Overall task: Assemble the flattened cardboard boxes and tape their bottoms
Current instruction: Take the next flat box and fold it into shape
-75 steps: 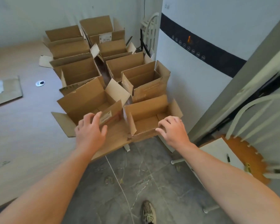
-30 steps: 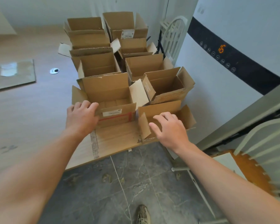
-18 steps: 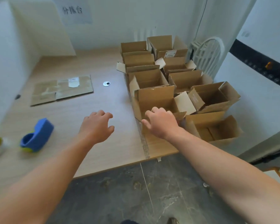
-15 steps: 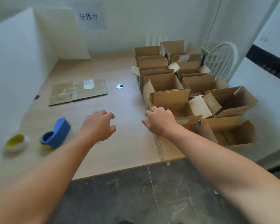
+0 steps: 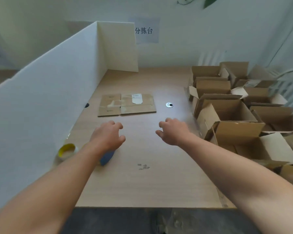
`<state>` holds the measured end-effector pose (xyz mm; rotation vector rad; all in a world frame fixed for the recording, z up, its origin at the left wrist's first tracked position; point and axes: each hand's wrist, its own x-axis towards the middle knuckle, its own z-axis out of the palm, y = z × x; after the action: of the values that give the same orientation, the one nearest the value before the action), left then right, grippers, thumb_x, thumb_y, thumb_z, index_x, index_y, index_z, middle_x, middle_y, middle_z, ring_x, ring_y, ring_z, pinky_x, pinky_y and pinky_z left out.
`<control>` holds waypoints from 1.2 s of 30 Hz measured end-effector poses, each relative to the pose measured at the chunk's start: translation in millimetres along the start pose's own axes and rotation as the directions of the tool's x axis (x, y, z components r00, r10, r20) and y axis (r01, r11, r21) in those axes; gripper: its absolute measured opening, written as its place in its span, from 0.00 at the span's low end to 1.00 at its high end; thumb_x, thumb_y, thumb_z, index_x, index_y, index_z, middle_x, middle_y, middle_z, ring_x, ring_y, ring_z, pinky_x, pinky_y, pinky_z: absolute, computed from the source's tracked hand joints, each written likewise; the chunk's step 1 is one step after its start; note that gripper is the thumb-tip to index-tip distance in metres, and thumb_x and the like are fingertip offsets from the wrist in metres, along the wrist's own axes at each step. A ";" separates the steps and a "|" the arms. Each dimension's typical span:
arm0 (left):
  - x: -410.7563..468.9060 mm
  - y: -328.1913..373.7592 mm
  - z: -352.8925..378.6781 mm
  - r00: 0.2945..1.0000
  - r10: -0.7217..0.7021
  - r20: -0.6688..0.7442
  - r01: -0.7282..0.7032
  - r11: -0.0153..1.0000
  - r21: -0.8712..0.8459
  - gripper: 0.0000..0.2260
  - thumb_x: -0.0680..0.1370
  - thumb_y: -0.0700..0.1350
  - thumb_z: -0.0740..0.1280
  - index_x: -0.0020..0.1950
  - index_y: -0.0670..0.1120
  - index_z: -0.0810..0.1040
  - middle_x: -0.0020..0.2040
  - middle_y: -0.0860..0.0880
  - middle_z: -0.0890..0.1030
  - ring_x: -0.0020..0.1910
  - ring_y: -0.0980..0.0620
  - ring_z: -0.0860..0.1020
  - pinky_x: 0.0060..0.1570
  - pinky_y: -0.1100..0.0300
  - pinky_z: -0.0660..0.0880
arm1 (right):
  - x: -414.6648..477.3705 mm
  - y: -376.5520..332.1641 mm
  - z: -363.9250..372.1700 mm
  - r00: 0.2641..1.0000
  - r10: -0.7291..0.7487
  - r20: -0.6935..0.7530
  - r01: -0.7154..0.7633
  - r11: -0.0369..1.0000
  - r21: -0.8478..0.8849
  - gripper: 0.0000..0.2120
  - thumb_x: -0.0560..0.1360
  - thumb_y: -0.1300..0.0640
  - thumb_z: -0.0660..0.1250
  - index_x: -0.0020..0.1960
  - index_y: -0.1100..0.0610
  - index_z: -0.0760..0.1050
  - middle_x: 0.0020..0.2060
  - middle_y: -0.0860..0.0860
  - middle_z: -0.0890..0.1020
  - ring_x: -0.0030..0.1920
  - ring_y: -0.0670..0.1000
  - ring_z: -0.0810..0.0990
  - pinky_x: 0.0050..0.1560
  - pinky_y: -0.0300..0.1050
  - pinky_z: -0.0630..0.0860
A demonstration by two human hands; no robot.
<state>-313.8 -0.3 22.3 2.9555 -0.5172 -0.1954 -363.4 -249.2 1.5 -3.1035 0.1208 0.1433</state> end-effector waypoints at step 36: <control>396.7 -198.8 124.7 0.887 -0.428 0.173 0.458 0.771 -0.442 0.27 0.76 0.59 0.67 0.70 0.48 0.68 0.66 0.41 0.68 0.66 0.39 0.66 0.64 0.48 0.67 | 403.8 2.0 125.5 0.754 0.573 0.322 -0.637 0.514 0.575 0.32 0.78 0.40 0.63 0.78 0.47 0.60 0.73 0.56 0.67 0.74 0.62 0.64 0.71 0.60 0.64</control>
<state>102.6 34.3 -172.2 2.5315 0.2226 -0.3997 25.9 -277.4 -161.0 -2.1930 1.0278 0.2017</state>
